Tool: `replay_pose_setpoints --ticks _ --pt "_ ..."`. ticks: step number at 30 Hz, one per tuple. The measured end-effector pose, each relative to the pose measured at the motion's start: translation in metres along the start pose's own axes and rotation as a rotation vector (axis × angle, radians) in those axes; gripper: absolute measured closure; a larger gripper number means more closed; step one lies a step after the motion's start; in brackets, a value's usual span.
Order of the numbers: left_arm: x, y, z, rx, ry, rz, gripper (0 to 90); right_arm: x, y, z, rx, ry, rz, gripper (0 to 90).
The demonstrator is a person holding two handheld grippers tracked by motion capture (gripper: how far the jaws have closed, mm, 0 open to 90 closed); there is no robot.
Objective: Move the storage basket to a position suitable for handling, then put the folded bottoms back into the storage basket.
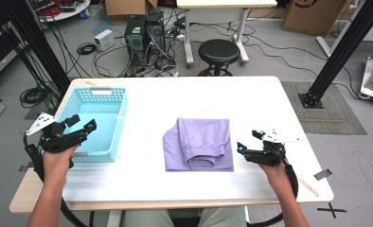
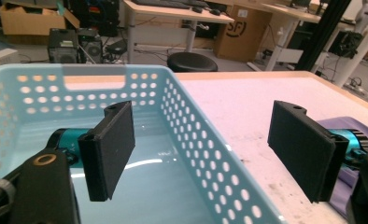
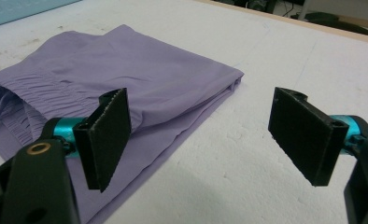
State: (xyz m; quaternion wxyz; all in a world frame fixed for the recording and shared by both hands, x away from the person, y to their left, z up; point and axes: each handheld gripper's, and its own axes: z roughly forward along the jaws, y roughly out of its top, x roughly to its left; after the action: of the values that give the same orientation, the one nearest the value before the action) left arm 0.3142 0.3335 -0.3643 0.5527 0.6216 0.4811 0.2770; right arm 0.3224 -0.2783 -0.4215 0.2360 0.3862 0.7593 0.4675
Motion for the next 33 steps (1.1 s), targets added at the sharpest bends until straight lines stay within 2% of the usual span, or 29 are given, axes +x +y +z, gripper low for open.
replay_pose_setpoints --ticks 1,2,3,6,7,8,13,26,33 --pt "-0.007 0.001 0.004 0.002 -0.010 0.006 23.1 0.000 0.000 0.000 0.000 0.000 -0.001 21.4" --pt "-0.007 0.001 0.004 0.002 -0.010 0.006 23.1 0.000 0.000 0.000 0.001 0.000 -0.001 21.4" --pt "-0.015 0.001 0.008 0.009 -0.030 0.015 23.1 -0.001 0.000 -0.001 -0.002 -0.002 -0.003 21.4" --pt "-0.027 0.001 0.014 0.013 -0.049 0.026 23.1 -0.001 0.000 -0.001 -0.002 -0.002 -0.001 21.4" --pt "-0.027 0.001 0.014 0.013 -0.049 0.026 23.1 0.000 0.000 -0.002 -0.002 -0.002 -0.002 21.4" --pt "-0.035 -0.001 0.019 0.020 -0.064 0.029 23.1 0.000 0.000 -0.002 -0.001 -0.001 -0.001 21.4" --pt "-0.049 -0.004 0.029 0.035 -0.080 0.047 23.1 0.001 0.000 -0.002 -0.002 0.001 -0.003 21.4" --pt "-0.059 -0.008 0.034 0.028 -0.100 0.056 23.1 0.003 0.004 0.005 -0.007 0.010 -0.007 21.4" --pt "-0.066 -0.006 0.042 0.041 -0.116 0.064 23.1 -0.001 0.002 -0.001 -0.010 -0.001 0.004 21.4"
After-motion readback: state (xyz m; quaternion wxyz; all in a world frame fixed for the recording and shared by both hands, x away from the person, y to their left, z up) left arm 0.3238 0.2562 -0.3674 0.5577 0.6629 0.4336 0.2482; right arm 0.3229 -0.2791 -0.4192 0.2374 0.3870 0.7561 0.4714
